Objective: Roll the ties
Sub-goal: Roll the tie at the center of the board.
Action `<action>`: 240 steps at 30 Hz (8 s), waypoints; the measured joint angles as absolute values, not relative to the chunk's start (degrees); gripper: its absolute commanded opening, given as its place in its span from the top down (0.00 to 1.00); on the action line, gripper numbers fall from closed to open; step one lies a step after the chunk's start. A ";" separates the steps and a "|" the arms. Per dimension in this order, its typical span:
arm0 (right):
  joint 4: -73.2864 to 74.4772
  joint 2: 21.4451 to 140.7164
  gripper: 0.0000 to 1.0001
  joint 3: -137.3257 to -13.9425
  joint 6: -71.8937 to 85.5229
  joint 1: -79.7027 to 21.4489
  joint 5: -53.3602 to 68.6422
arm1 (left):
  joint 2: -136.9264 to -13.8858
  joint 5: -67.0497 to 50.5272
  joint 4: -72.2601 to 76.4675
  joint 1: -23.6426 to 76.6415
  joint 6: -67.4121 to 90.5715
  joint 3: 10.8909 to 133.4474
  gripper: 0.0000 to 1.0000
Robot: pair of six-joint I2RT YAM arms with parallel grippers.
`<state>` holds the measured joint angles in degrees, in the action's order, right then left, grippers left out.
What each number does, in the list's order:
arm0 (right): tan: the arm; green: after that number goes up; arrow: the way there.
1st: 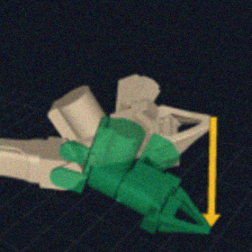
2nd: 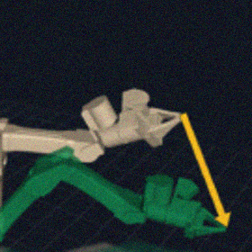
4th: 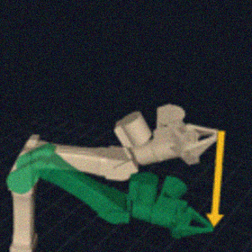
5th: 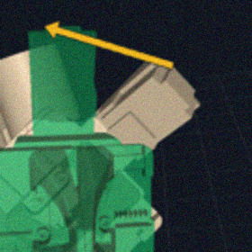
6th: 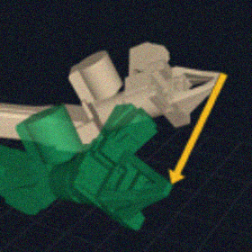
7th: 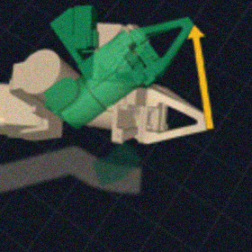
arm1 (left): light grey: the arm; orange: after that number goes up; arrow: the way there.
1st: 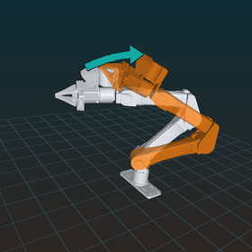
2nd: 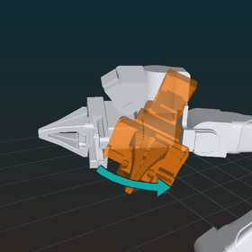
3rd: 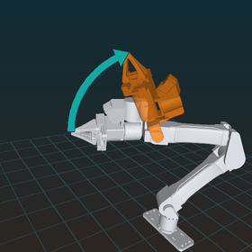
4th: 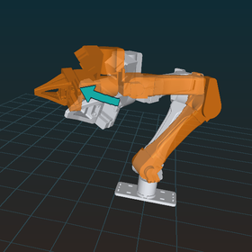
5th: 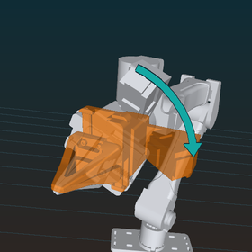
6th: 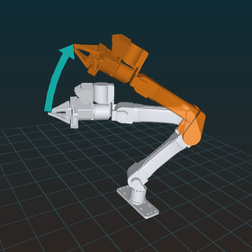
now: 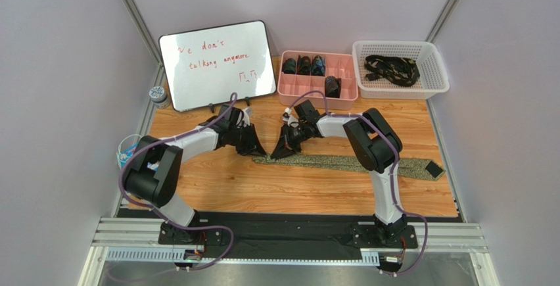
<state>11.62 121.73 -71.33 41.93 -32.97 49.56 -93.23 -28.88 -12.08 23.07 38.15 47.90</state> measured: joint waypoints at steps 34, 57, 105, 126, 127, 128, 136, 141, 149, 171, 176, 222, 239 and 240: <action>19.20 123.61 1.00 -77.60 33.08 -32.97 48.64 | -73.54 -36.82 -25.15 18.02 -6.24 53.41 0.05; 29.65 124.42 1.00 -78.06 21.93 -29.61 51.88 | -83.68 -32.56 -25.76 32.40 -45.82 49.10 0.04; 34.26 123.22 0.59 -76.64 16.27 -26.46 57.67 | -101.91 -14.20 -30.46 44.62 -47.75 62.63 0.63; 36.32 123.22 1.00 -75.05 16.64 -25.52 56.90 | -101.60 -13.37 -31.11 43.31 -43.75 63.20 0.28; 36.40 123.22 1.00 -75.05 16.67 -25.52 56.62 | -101.12 -14.37 -31.79 42.33 -42.44 63.29 0.27; 36.47 123.22 1.00 -75.05 16.67 -25.52 56.38 | -100.18 -15.55 -32.56 40.97 -40.97 63.35 0.26; 37.17 123.22 1.00 -75.13 16.71 -25.52 54.17 | -87.44 -30.06 -30.41 27.29 -17.85 63.13 0.25; 37.78 123.22 1.00 -75.37 16.91 -25.52 53.41 | -86.91 -35.62 -21.80 26.52 2.79 56.73 0.26; 38.39 123.22 1.00 -75.57 17.34 -25.52 52.66 | -91.46 -35.07 -15.27 26.46 21.91 49.41 0.37; 39.20 123.24 1.00 -76.18 17.78 -25.52 51.64 | -96.01 -35.31 -8.23 26.37 32.08 49.43 0.99; 39.22 123.31 1.00 -76.27 18.04 -25.52 51.57 | -94.94 -36.69 -6.26 27.44 33.28 49.43 1.00; 49.08 117.60 0.53 -79.55 12.84 -22.52 47.55 | -104.49 -26.83 -9.30 34.06 36.58 57.14 1.00; 46.48 123.17 0.61 -81.82 18.24 -26.24 48.05 | -104.49 -24.05 -11.97 35.22 35.66 58.78 1.00; 46.24 123.33 0.63 -81.89 18.59 -26.24 48.07 | -104.49 -23.99 -11.99 35.27 35.66 58.81 1.00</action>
